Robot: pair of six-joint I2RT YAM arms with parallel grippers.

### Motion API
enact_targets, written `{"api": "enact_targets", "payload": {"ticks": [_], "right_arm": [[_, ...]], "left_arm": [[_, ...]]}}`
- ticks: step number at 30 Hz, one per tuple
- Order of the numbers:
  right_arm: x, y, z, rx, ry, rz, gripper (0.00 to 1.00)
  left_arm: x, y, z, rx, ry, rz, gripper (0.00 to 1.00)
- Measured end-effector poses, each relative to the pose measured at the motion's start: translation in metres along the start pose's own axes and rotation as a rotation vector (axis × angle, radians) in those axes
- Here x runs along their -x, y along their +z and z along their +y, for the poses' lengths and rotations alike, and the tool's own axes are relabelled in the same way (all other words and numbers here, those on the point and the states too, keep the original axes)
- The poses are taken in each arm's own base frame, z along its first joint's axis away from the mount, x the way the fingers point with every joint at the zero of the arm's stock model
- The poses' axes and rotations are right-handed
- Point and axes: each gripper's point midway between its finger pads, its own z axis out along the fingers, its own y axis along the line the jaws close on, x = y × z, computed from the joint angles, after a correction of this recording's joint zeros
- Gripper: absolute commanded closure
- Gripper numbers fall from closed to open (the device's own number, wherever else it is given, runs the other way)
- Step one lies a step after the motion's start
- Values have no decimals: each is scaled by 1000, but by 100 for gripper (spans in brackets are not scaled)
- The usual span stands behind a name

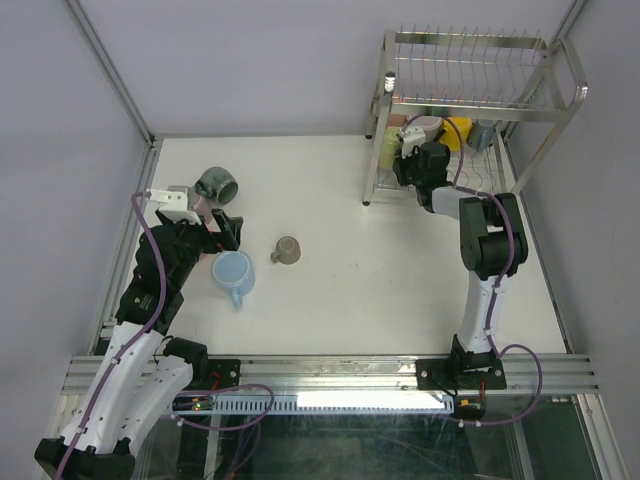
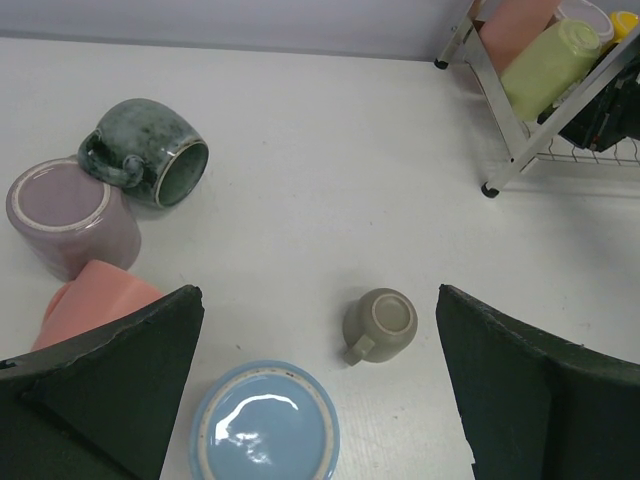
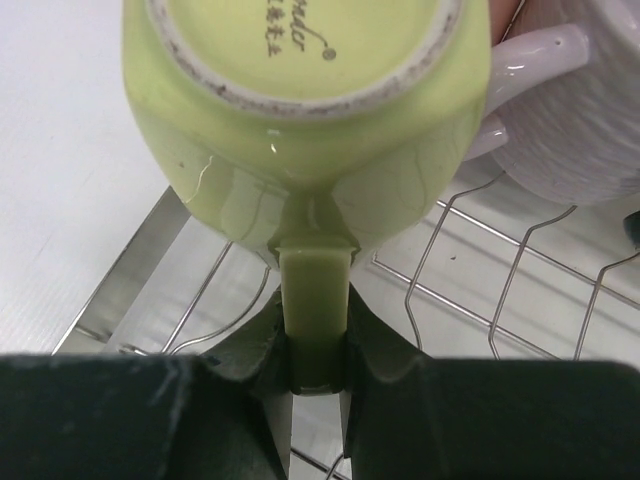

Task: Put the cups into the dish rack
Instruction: Turn the cup upside down in the dish rack.

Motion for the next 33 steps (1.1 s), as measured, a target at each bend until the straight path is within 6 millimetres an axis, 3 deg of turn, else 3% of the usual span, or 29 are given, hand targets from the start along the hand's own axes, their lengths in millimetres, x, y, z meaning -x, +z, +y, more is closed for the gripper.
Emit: {"api": "enact_targets", "payload": {"ticks": [13, 20, 26, 33], "right_arm": [[5, 19, -8, -82, 42, 1, 86], [7, 19, -8, -85, 71, 13, 66], [21, 22, -7, -76, 77, -24, 46], [26, 22, -5, -60, 77, -43, 45]], "left_arm": [[-1, 0, 0, 1, 0, 3, 1], [-1, 0, 0, 1, 0, 3, 1], [-1, 0, 0, 2, 0, 4, 1], [-1, 0, 2, 6, -1, 3, 1]]}}
